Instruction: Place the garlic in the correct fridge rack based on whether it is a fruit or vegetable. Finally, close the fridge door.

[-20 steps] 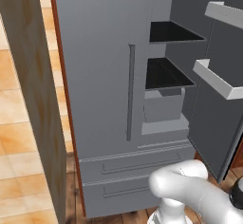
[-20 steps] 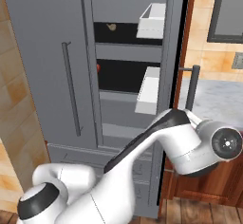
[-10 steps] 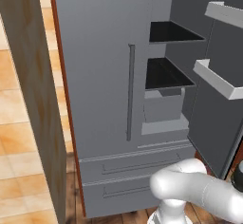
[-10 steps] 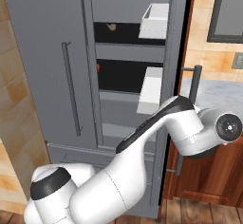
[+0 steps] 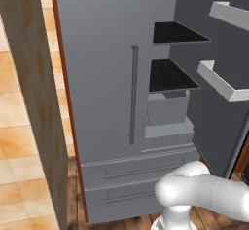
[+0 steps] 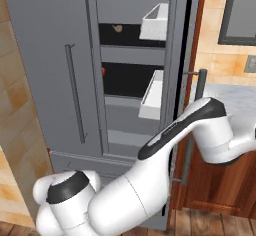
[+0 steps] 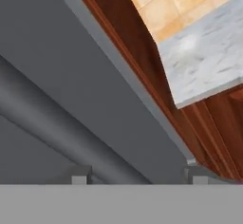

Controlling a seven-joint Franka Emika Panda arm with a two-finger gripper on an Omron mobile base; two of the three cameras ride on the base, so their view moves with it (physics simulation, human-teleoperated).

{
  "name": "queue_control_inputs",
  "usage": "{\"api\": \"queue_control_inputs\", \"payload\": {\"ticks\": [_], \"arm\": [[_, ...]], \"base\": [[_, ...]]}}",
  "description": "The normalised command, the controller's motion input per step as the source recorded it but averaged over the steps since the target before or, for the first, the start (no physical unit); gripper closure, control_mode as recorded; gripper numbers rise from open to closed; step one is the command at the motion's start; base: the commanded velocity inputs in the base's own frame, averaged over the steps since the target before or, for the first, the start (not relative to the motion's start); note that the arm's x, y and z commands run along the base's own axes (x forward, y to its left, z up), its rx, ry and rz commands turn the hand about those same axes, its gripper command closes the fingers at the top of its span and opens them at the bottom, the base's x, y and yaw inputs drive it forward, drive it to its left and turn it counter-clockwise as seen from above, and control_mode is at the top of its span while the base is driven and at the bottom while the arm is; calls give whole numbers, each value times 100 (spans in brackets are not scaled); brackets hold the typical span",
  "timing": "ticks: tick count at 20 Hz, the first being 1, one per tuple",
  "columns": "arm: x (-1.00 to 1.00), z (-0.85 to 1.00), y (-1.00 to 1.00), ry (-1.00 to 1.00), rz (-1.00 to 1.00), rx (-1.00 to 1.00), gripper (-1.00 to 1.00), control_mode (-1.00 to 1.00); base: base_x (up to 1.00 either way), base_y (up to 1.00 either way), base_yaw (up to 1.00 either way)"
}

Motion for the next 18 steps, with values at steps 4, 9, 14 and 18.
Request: {"api": "queue_control_inputs", "payload": {"ticks": [4, 9, 14, 18], "arm": [[23, 0, 100, 0, 27, 7, -100, -100], [39, 1, 100, 0, 19, 3, -100, -100], [42, 10, 100, -1, 10, 0, -100, -100], [35, 16, 100, -6, 1, 0, -100, -100]], "base": [[0, 0, 0], [0, 0, 0], [0, 0, 0], [0, 0, 0]]}}
